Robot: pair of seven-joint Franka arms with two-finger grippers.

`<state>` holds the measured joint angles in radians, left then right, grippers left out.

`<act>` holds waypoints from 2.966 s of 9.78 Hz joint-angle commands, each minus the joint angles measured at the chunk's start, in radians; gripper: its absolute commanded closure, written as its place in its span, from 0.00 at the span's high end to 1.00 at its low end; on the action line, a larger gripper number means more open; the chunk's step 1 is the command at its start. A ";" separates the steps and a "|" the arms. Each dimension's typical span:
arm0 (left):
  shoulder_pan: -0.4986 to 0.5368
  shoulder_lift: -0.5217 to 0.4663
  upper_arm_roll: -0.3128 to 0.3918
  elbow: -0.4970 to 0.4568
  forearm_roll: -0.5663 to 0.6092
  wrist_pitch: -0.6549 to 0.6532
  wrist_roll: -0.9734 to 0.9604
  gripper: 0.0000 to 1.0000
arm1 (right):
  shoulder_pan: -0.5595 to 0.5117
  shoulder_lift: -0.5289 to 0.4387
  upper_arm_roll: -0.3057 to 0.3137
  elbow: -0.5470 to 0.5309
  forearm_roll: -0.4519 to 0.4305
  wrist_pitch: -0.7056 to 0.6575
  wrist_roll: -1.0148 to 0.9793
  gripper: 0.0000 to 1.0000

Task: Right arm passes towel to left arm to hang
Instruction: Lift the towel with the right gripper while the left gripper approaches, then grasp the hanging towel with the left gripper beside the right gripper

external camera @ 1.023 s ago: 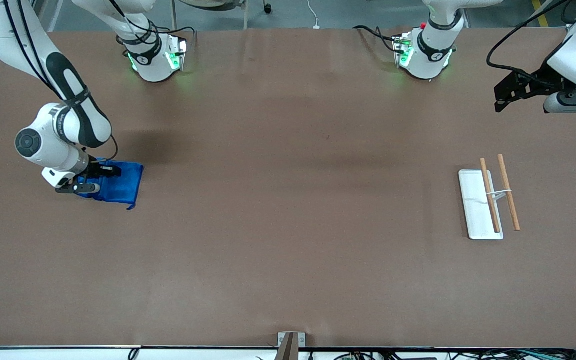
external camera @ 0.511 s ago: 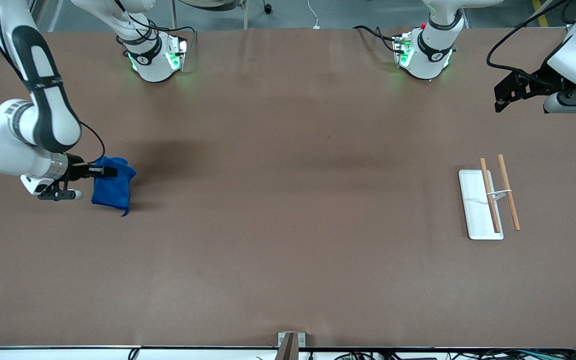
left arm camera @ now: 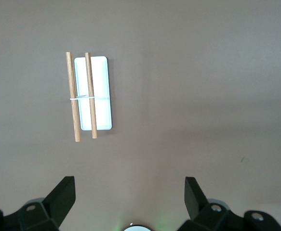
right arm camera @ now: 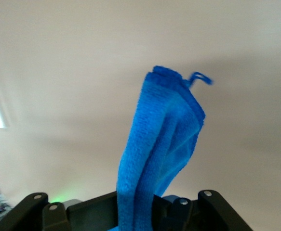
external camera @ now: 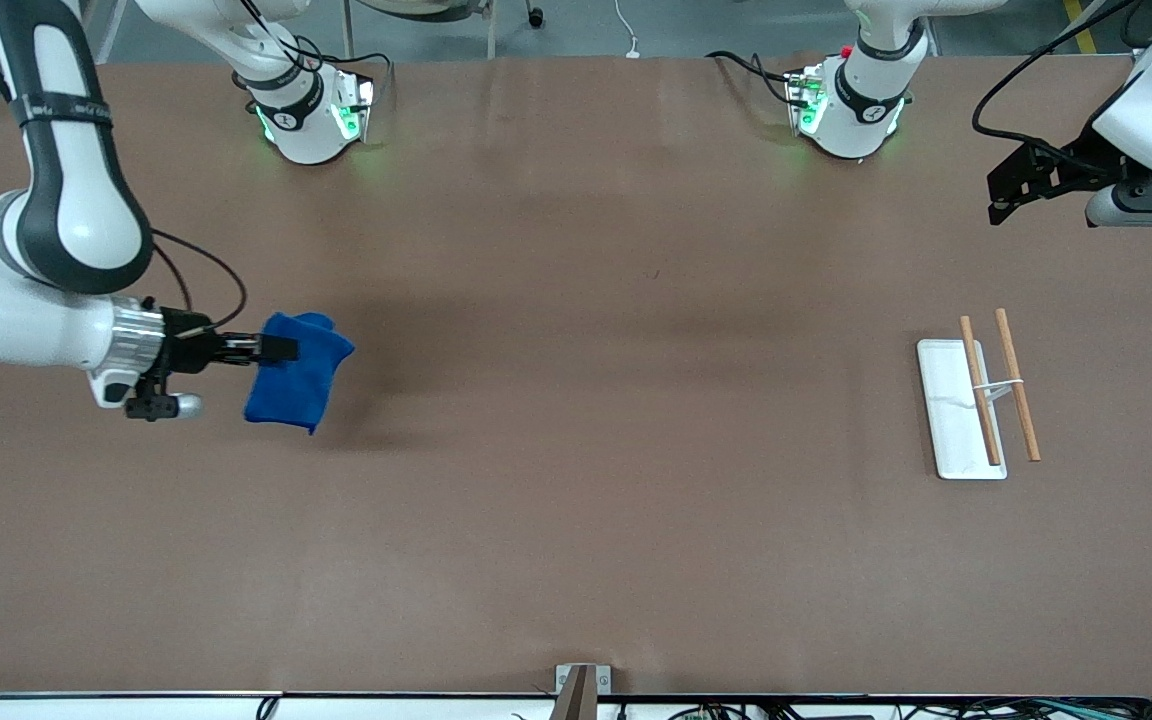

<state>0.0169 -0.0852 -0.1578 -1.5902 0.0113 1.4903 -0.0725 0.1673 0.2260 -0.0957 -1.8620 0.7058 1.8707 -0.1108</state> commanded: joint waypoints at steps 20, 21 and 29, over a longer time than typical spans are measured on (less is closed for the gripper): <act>0.034 0.639 -0.115 -0.117 -1.601 -0.120 0.687 0.71 | 0.325 0.142 0.214 0.251 1.336 0.100 -0.382 0.01; 0.025 0.647 -0.115 -0.117 -1.601 -0.130 0.709 0.68 | 0.327 0.148 0.214 0.262 1.334 0.111 -0.382 0.01; 0.014 0.676 -0.144 -0.088 -1.668 -0.125 0.720 0.56 | 0.339 0.151 0.214 0.261 1.336 0.113 -0.394 0.02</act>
<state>0.0412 0.5612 -0.3071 -1.6880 -1.6422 1.3629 0.6258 0.5024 0.3712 0.1129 -1.6146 2.0173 1.9734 -0.4834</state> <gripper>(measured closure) 0.419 0.982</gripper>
